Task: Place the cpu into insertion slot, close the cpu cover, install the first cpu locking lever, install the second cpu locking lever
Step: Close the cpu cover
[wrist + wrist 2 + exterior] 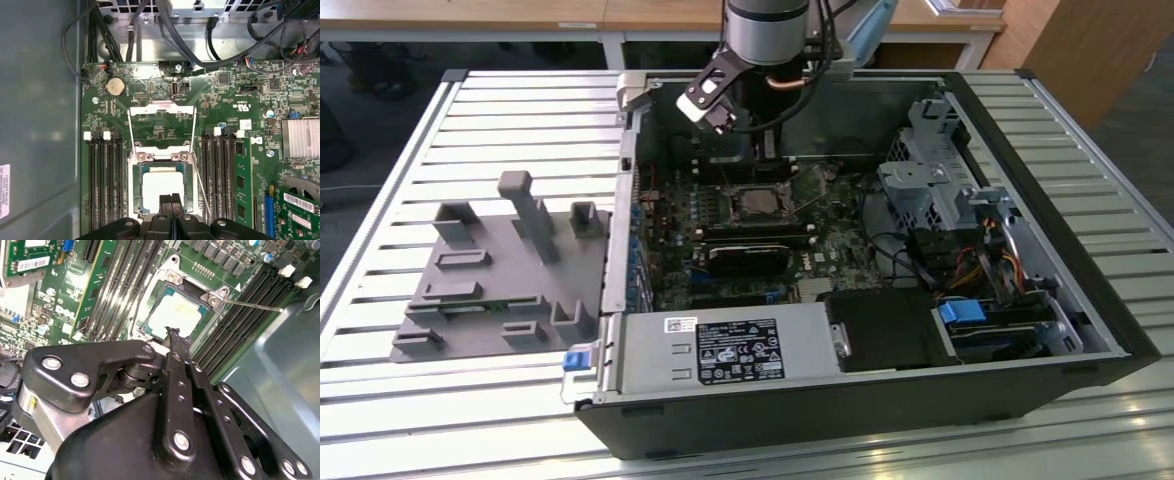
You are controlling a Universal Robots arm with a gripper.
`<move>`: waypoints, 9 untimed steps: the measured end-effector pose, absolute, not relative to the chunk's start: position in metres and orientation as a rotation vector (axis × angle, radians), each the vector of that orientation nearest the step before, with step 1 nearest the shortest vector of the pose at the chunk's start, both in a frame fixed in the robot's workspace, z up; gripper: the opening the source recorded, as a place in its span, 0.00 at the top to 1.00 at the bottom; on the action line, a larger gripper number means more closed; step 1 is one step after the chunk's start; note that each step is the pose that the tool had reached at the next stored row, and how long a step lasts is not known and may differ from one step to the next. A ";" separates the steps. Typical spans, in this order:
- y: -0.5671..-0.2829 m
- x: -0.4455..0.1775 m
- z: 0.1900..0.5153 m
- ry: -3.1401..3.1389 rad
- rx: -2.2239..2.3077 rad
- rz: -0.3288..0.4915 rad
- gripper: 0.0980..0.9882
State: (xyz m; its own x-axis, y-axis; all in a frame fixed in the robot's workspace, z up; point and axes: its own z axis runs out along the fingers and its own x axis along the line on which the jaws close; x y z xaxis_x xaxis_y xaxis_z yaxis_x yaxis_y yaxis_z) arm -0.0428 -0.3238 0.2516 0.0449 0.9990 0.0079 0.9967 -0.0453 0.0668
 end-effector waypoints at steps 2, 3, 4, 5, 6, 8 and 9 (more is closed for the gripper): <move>-0.325 -0.043 0.252 2.140 2.239 0.080 0.99; -0.325 -0.042 0.252 2.141 2.239 0.080 0.99; -0.325 -0.041 0.252 2.141 2.240 0.078 0.99; -0.325 -0.039 0.252 2.143 2.242 0.074 0.99; -0.325 -0.036 0.252 2.145 2.244 0.070 0.99; -0.325 -0.034 0.253 2.149 2.248 0.062 0.99; -0.325 -0.034 0.254 2.149 2.248 0.062 0.99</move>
